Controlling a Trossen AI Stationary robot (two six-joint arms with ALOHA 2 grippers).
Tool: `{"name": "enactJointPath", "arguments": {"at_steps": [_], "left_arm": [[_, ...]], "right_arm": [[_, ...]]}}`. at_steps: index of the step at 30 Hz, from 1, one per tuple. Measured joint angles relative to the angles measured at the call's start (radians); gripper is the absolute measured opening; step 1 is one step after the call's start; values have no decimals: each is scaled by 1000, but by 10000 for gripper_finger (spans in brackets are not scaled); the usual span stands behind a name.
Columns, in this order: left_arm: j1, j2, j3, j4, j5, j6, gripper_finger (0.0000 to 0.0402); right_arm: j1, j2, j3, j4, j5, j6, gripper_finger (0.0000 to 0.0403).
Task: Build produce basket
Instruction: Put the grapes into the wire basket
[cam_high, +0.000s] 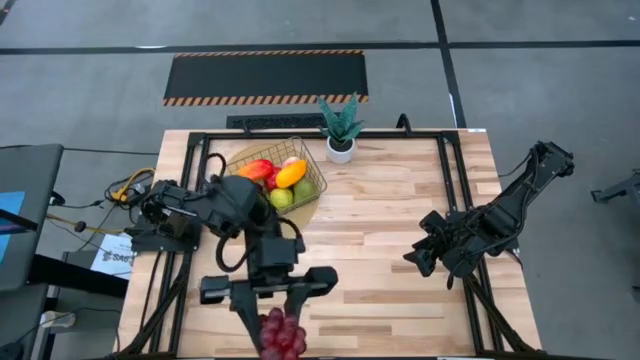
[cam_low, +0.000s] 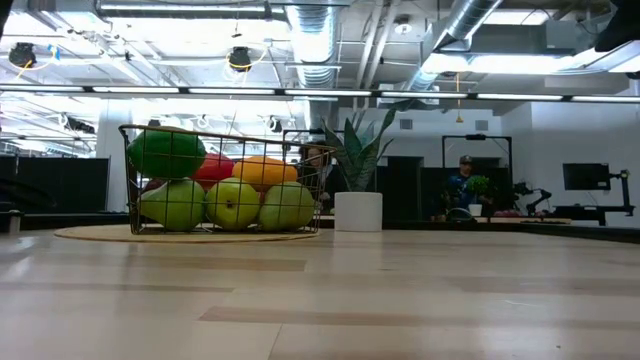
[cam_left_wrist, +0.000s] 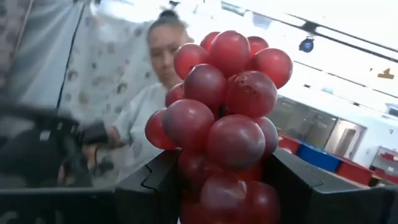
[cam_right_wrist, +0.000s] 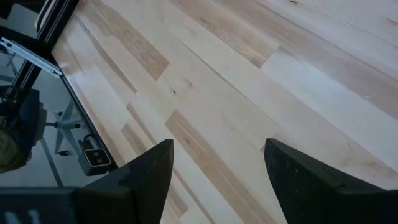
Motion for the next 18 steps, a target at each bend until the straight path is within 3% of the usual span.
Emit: {"name": "enactJointPath", "arguments": {"at_steps": [3, 8, 10, 13, 18], "left_arm": [[1, -1, 0, -142, -10, 27, 165], [14, -1, 0, -641, -127, 228, 165], [20, -1, 0, -835, -246, 335, 165], [25, -1, 0, -1058, -518, 434, 165], [37, -1, 0, -1262, -959, 395, 165]], "right_arm": [[0, 0, 0, 0, 0, 0, 273], [0, 0, 0, 0, 0, 0, 273], [0, 0, 0, 0, 0, 0, 273], [0, 0, 0, 0, 0, 0, 273], [0, 0, 0, 0, 0, 0, 273]]}}
